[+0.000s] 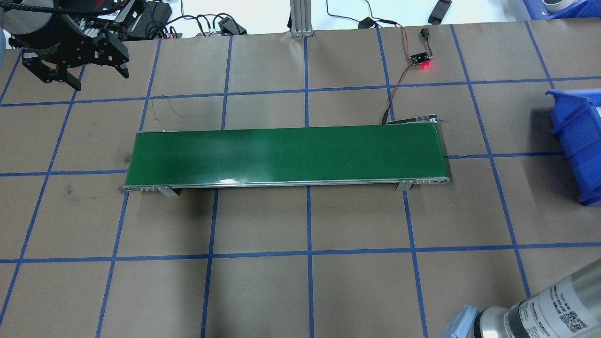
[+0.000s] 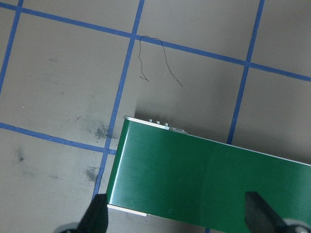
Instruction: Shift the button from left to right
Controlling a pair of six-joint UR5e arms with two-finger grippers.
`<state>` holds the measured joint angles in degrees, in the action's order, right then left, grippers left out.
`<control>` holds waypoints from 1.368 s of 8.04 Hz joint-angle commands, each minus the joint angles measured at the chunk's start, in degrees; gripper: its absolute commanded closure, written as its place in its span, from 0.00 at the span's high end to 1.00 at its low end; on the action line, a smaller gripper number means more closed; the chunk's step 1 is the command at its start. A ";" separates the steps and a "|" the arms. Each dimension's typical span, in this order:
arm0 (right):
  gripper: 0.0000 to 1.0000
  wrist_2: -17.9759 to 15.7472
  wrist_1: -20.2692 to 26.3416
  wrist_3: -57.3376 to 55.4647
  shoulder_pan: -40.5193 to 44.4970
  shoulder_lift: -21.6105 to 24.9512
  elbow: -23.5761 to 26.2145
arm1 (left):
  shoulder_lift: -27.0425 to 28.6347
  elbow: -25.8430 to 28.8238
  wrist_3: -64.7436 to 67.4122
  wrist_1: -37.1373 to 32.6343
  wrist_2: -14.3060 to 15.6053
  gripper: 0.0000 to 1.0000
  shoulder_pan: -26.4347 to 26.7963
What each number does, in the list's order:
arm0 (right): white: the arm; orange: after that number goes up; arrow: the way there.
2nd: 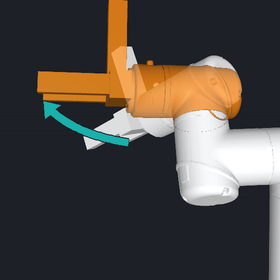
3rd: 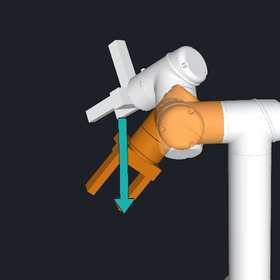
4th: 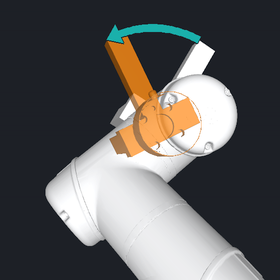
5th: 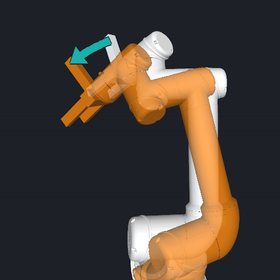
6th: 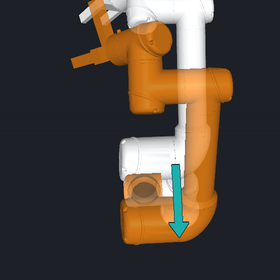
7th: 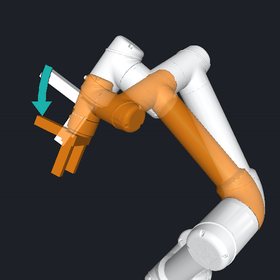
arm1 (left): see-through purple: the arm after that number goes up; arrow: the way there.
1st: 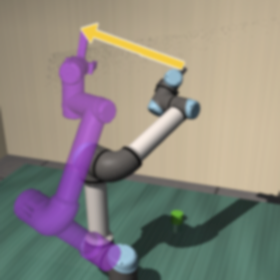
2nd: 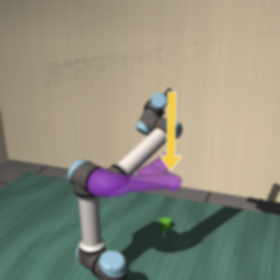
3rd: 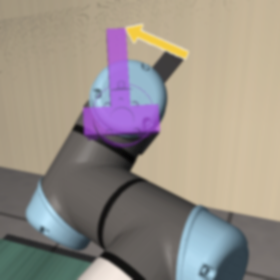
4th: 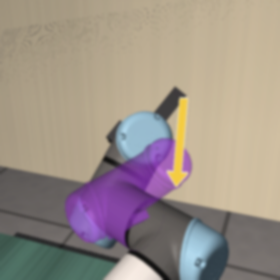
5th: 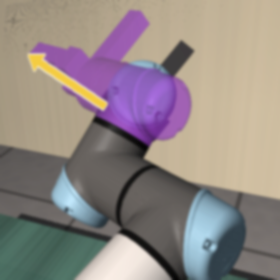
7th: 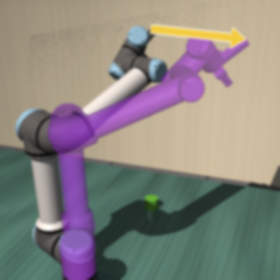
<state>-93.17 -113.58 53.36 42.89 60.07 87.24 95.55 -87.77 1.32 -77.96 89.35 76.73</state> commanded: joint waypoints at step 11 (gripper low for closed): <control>0.91 2.46 -4.29 1.30 -0.70 -0.58 2.06 | -0.01 -0.03 0.17 0.00 0.04 1.00 0.18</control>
<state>-91.55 -117.90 53.48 42.61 58.83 89.26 95.54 -87.86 1.49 -77.96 89.37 76.89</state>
